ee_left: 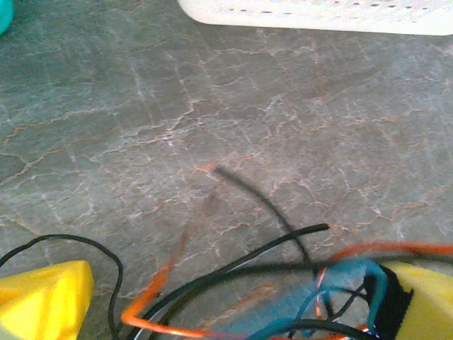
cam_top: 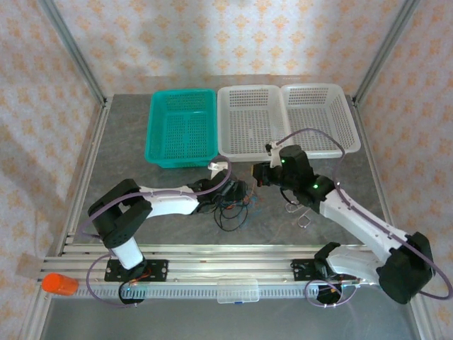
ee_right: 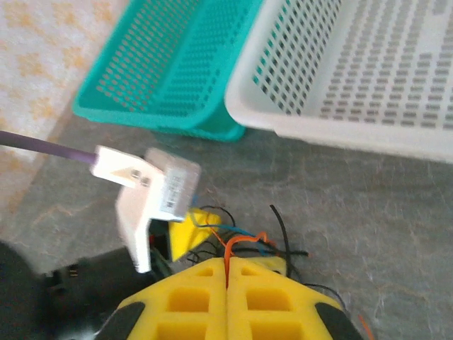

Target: Untangle the cables

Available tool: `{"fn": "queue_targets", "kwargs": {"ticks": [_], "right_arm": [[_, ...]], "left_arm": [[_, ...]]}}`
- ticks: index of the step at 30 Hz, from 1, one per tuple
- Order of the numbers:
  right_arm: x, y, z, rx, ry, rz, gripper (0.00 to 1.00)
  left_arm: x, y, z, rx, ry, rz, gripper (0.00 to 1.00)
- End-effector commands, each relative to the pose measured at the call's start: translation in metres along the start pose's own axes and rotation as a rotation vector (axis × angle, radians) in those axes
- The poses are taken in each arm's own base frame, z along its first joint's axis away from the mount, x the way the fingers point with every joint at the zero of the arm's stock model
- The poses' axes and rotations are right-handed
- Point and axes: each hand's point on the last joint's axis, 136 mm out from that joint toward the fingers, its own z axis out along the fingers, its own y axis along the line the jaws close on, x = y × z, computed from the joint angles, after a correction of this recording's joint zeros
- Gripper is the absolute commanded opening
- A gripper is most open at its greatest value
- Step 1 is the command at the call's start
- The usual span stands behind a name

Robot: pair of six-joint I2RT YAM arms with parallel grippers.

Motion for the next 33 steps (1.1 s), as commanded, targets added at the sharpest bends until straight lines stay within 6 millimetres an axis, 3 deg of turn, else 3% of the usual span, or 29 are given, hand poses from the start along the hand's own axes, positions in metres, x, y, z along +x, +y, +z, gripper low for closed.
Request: {"fn": "queue_targets", "kwargs": {"ticks": [1, 18, 33], "right_arm": [[-0.038, 0.026, -0.025, -0.067, -0.123, -0.070, 0.00], [-0.109, 0.068, -0.089, -0.108, -0.343, -0.183, 0.00], [-0.161, 0.074, -0.139, 0.010, -0.510, -0.249, 0.00]], "left_arm": [[0.003, 0.008, 0.005, -0.069, 0.003, -0.003, 1.00], [0.017, 0.017, 0.016, -0.102, 0.037, -0.003, 1.00], [0.017, 0.021, 0.013, -0.110, 0.027, -0.013, 1.00]]}}
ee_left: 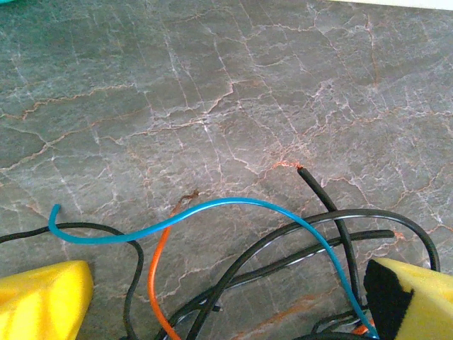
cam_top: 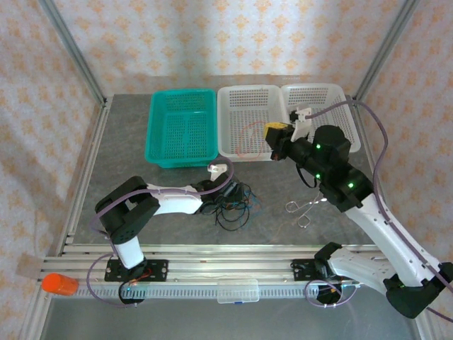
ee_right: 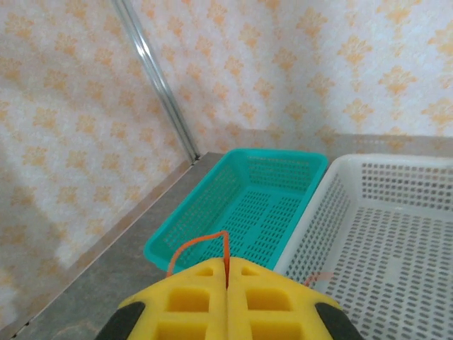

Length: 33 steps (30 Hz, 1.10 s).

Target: Untangle the cables

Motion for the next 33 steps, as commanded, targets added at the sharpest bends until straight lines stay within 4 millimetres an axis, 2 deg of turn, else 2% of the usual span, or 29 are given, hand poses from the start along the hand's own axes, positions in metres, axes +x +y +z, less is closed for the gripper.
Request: {"fn": "queue_targets", "kwargs": {"ticks": [1, 4, 6, 8, 10, 15, 19, 24, 27, 33], "right_arm": [[-0.031, -0.007, -0.017, 0.082, -0.084, -0.037, 0.00], [-0.031, -0.032, -0.018, 0.227, -0.089, -0.002, 0.00], [-0.027, -0.046, -0.017, 0.302, -0.079, 0.012, 0.00], [-0.025, -0.053, -0.015, 0.335, -0.083, 0.017, 0.00], [-0.031, -0.059, -0.015, 0.374, -0.112, 0.017, 0.00], [-0.050, -0.089, -0.013, 0.536, -0.163, 0.046, 0.00], [-0.052, -0.118, -0.005, 0.638, -0.167, 0.084, 0.00], [-0.054, -0.145, 0.006, 0.675, -0.170, 0.113, 0.00], [-0.049, -0.177, 0.016, 0.744, -0.127, 0.159, 0.00], [-0.034, -0.229, 0.031, 0.792, -0.079, 0.289, 0.00]], "left_arm": [[0.006, 0.009, 0.001, -0.046, 0.009, 0.005, 1.00], [-0.004, 0.004, -0.006, -0.028, -0.016, 0.009, 1.00], [-0.015, -0.007, -0.015, 0.016, -0.043, 0.011, 1.00], [-0.030, -0.019, -0.028, 0.056, -0.083, 0.016, 1.00], [-0.049, -0.027, -0.044, 0.085, -0.138, 0.009, 1.00], [-0.093, -0.027, -0.085, 0.096, -0.297, -0.025, 1.00], [-0.119, -0.028, -0.109, 0.088, -0.365, -0.015, 1.00], [-0.139, -0.035, -0.116, 0.104, -0.366, -0.011, 1.00], [-0.151, -0.037, -0.118, 0.110, -0.375, 0.009, 1.00], [-0.180, -0.035, -0.118, 0.186, -0.389, -0.055, 1.00]]}}
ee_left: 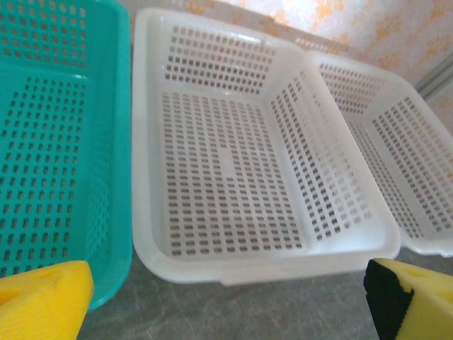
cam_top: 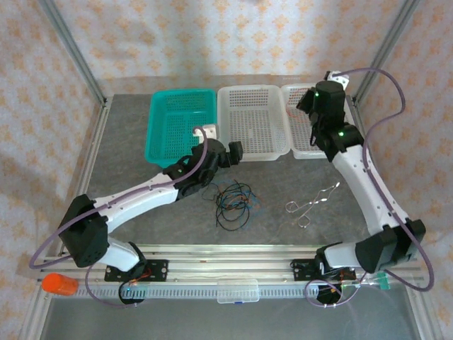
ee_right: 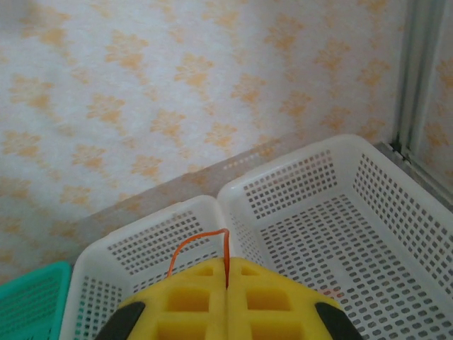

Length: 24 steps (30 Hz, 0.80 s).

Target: Untangle the cables

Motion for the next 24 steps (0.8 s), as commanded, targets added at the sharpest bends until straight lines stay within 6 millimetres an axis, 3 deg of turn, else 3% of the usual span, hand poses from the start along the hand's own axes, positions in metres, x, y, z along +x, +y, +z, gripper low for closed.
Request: {"fn": "queue_targets", "kwargs": {"ticks": [1, 6, 13, 17, 24], "right_arm": [[0.002, -0.010, 0.015, 0.003, 0.043, 0.079, 0.00], [0.014, -0.044, 0.051, 0.106, 0.066, 0.116, 0.00], [0.047, -0.092, 0.102, 0.263, 0.147, 0.136, 0.00], [0.075, -0.103, 0.133, 0.274, 0.236, 0.137, 0.00], [0.119, -0.104, 0.161, 0.253, 0.369, 0.124, 0.00]], "left_arm": [[-0.013, -0.007, 0.008, 0.059, 0.001, -0.021, 1.00], [-0.018, -0.027, 0.028, 0.134, 0.008, -0.091, 1.00], [-0.005, -0.041, 0.053, 0.162, 0.062, -0.063, 1.00], [0.009, -0.041, 0.064, 0.147, 0.119, -0.037, 0.99], [0.033, -0.055, 0.078, 0.208, 0.211, 0.002, 0.99]]}}
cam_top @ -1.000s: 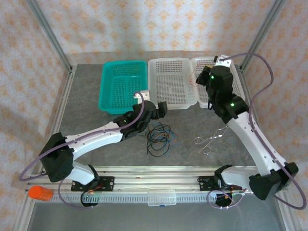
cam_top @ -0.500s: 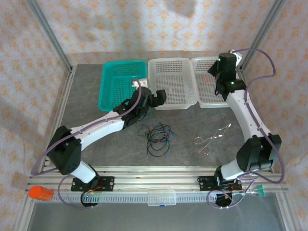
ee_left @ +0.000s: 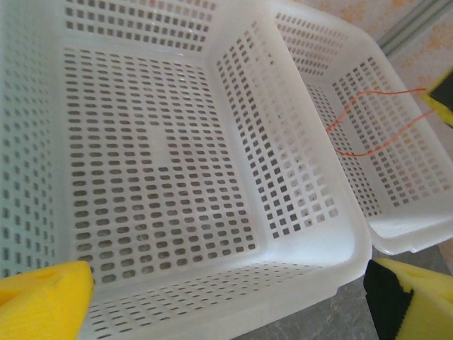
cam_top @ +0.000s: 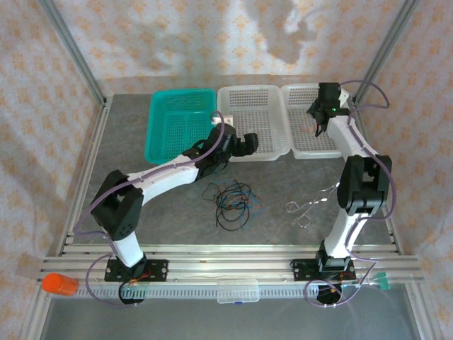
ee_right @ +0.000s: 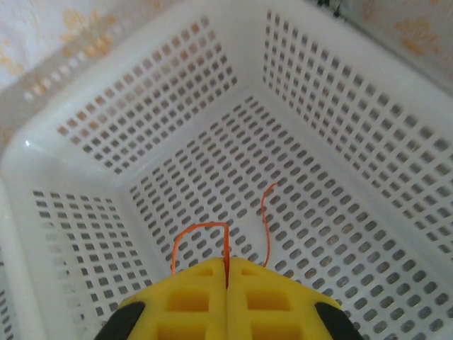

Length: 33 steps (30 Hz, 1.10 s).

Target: Untangle the cables

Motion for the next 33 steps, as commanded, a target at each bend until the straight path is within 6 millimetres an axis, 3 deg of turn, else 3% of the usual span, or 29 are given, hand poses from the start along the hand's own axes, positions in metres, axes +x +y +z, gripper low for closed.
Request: {"fn": "queue_targets", "kwargs": {"ticks": [1, 8, 14, 17, 24, 33], "right_arm": [[0.004, 0.008, 0.003, -0.029, 0.042, 0.005, 0.00], [0.011, 0.001, 0.005, -0.012, 0.044, 0.004, 0.42], [-0.002, 0.000, -0.009, -0.011, -0.007, 0.008, 0.80], [-0.013, 0.002, -0.024, -0.034, -0.046, 0.014, 0.89], [-0.014, 0.033, -0.080, -0.106, -0.124, -0.076, 0.92], [0.059, 0.080, -0.148, -0.302, -0.058, -0.258, 0.83]], "left_arm": [[0.009, -0.012, 0.006, 0.050, 0.059, 0.022, 0.99], [0.013, -0.009, 0.006, 0.044, 0.077, 0.033, 0.99], [0.010, -0.007, 0.002, 0.018, 0.081, 0.071, 0.99], [0.006, -0.005, -0.007, 0.002, 0.074, 0.101, 0.99], [0.010, 0.013, -0.038, -0.052, 0.087, 0.175, 0.99], [0.051, 0.051, -0.070, -0.099, 0.155, 0.147, 0.99]]}}
